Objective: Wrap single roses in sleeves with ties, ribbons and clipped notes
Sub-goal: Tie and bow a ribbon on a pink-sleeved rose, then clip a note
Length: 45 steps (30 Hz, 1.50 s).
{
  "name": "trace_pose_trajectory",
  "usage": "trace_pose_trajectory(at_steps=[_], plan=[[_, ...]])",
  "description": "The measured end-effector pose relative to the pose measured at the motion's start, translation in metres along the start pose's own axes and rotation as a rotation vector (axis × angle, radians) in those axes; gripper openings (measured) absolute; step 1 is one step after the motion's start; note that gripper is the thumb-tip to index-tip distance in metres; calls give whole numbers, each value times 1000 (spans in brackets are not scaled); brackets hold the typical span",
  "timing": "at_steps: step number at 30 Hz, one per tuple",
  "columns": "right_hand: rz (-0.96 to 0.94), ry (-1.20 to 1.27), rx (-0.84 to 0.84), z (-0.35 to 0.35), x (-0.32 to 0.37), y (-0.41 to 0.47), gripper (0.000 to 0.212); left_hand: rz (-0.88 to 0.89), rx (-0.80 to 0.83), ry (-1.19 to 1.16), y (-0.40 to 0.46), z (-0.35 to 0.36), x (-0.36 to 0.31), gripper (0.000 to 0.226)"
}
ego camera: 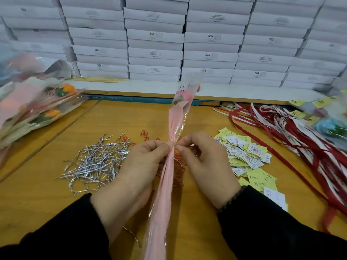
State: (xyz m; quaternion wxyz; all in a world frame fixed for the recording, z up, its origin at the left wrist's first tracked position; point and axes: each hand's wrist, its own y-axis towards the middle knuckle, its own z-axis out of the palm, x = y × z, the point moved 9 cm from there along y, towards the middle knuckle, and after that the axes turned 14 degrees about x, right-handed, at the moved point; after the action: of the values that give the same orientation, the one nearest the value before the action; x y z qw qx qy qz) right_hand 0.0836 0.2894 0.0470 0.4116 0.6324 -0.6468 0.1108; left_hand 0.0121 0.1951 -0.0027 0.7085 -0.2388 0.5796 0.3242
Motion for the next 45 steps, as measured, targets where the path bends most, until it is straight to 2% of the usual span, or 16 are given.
trace_pose_trajectory(at_steps=[5,8,11,12,13,15,18,21,23,26,31,34,36,42,45], plan=[[284,552,71,13,-32,0,15,30,43,30,-1,5,-4,16],[325,871,116,25,-37,-1,20,45,63,44,0,7,-5,16],[392,1160,71,33,-42,-4,7,56,77,66,0,10,-7,16],[416,1200,45,34,-44,-5,11,55,74,78,-1,10,-7,16],[429,1185,22,32,-46,-6,17,54,65,91,-1,9,-7,16],[400,940,-36,19,-47,-7,23,50,30,112,-1,6,-6,16],[208,376,-196,-10,-25,-8,26,41,-22,93,-1,0,-6,20],[-5,69,-305,-23,4,-12,34,52,-46,33,-2,-2,-6,28],[-64,-39,-246,-17,12,-12,24,63,-52,30,-2,-3,-7,31],[-22,-77,-114,-3,8,-8,10,66,-41,32,-2,-2,-7,28],[-3,-152,-176,-9,8,-9,13,48,-3,15,-1,3,-6,27],[1,-224,-156,-7,11,-8,8,56,13,22,-1,5,-6,24],[52,-90,-98,-4,5,-6,7,72,20,37,-1,5,-7,23],[371,840,45,25,-34,-8,10,125,33,35,-1,6,-10,15],[475,1114,24,41,-42,-14,11,128,10,39,0,4,-8,17]])
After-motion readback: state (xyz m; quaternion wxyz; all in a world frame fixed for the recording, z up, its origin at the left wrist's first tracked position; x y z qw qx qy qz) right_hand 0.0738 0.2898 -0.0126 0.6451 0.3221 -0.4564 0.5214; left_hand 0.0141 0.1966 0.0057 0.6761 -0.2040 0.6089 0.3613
